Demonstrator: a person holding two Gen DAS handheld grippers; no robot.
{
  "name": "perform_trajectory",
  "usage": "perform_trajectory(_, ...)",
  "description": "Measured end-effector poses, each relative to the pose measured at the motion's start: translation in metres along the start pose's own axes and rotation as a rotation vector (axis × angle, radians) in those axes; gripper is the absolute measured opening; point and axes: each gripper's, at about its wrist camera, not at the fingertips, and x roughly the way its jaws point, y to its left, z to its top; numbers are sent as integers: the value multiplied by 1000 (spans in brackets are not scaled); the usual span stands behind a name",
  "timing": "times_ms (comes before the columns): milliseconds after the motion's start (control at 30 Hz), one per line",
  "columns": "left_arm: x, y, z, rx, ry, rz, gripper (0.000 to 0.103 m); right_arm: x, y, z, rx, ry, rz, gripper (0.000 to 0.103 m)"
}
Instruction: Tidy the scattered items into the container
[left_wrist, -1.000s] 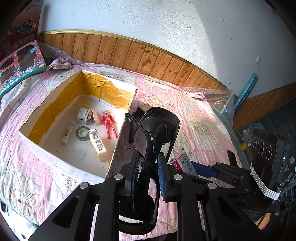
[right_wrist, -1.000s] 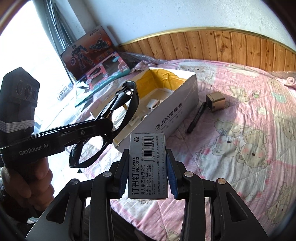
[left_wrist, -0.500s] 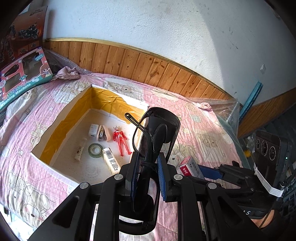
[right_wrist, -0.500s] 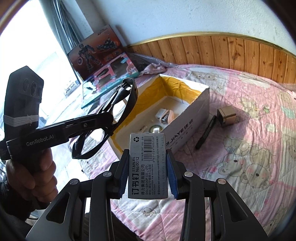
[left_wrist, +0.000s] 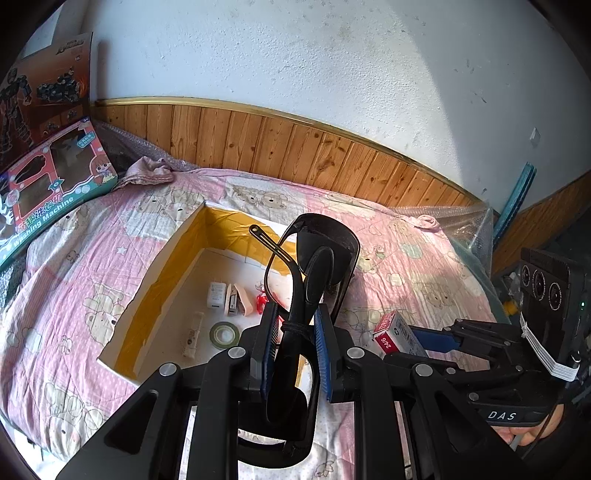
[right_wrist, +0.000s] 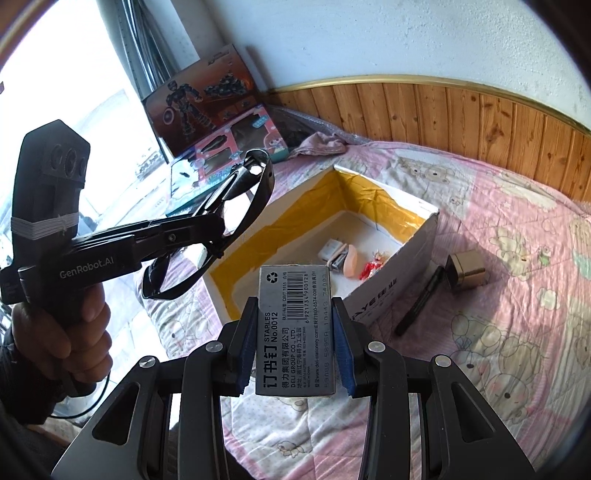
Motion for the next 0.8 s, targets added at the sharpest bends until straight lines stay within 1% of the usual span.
perform_trajectory(200,6,14,13,16,-1,27,21,9,-5,18,-21,9,-7,39)
perform_trajectory(533,27,46,30,8,36,73,21,37,-9,45,-67,48,-8,39)
perform_trajectory(700,43,57,27,-9,88,90,21,56,-12,59,-83,70,-6,39)
perform_trajectory(800,53,60,21,7,117,88,21,66,-18,69,-79,82,-3,39)
